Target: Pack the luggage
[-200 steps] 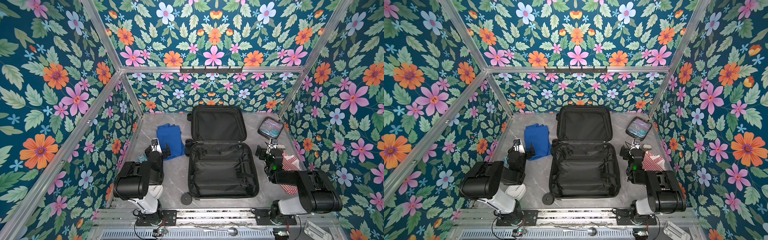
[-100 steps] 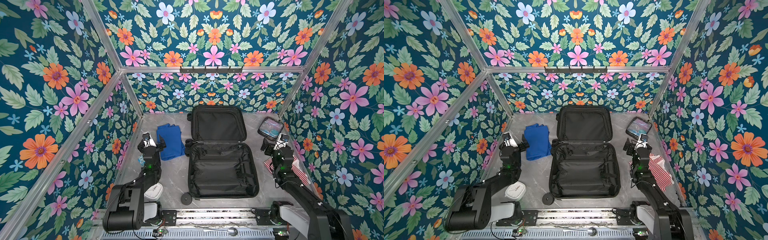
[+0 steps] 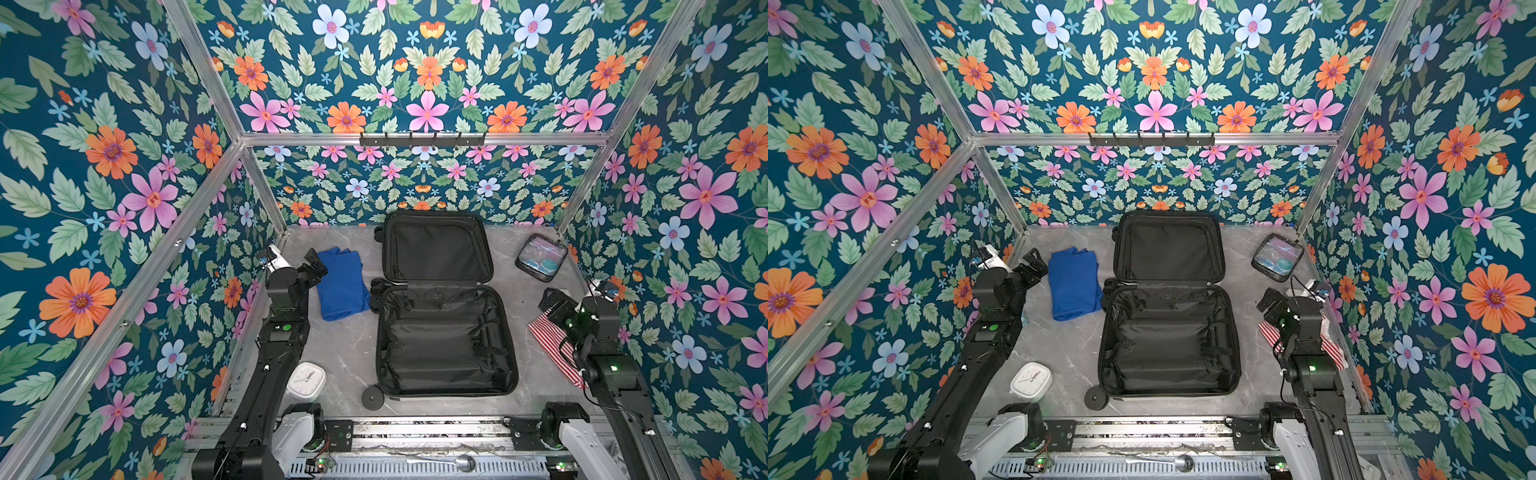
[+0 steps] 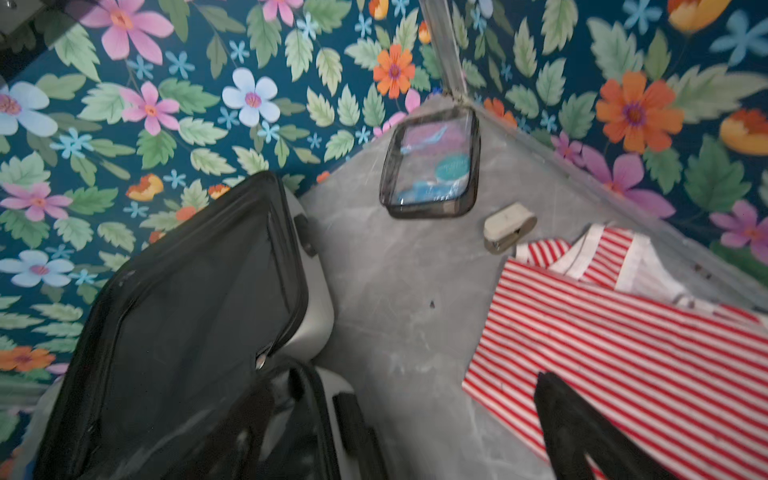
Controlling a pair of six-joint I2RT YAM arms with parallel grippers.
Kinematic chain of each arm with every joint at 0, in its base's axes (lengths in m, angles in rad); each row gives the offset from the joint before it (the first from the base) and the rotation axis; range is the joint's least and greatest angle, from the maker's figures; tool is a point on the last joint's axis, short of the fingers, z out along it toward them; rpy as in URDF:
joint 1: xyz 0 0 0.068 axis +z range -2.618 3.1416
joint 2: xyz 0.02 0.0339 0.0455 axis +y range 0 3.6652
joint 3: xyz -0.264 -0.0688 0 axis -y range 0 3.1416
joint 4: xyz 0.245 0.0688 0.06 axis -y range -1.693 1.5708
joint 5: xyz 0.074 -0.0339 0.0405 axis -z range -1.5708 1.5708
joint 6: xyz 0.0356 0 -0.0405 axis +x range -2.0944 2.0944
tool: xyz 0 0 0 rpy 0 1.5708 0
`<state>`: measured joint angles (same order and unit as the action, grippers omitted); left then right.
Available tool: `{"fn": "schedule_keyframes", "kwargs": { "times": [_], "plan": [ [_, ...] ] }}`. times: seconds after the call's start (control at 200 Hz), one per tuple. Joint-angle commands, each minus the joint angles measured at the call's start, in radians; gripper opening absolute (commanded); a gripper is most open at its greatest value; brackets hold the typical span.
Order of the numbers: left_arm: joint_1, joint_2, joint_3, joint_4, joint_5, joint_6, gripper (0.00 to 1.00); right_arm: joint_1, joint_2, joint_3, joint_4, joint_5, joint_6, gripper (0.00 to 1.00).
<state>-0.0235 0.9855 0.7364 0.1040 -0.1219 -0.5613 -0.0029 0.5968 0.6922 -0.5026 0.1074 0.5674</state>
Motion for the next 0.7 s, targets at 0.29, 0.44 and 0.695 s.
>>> {"fn": "schedule_keyframes", "kwargs": {
  "times": [0.29,0.44,0.695],
  "plan": [
    [-0.178,0.05,0.035,-0.137,0.345,-0.005,0.99,0.001,0.297,0.085,-0.258,-0.032,0.095,0.84],
    [-0.441,0.091,0.046,-0.126,0.236,-0.011,0.97,-0.02,0.432,0.095,-0.207,0.008,0.121,0.87],
    [-0.613,0.182,0.012,0.044,0.231,-0.103,0.93,-0.162,0.681,0.131,-0.112,-0.104,0.138,0.75]
  ]
}}
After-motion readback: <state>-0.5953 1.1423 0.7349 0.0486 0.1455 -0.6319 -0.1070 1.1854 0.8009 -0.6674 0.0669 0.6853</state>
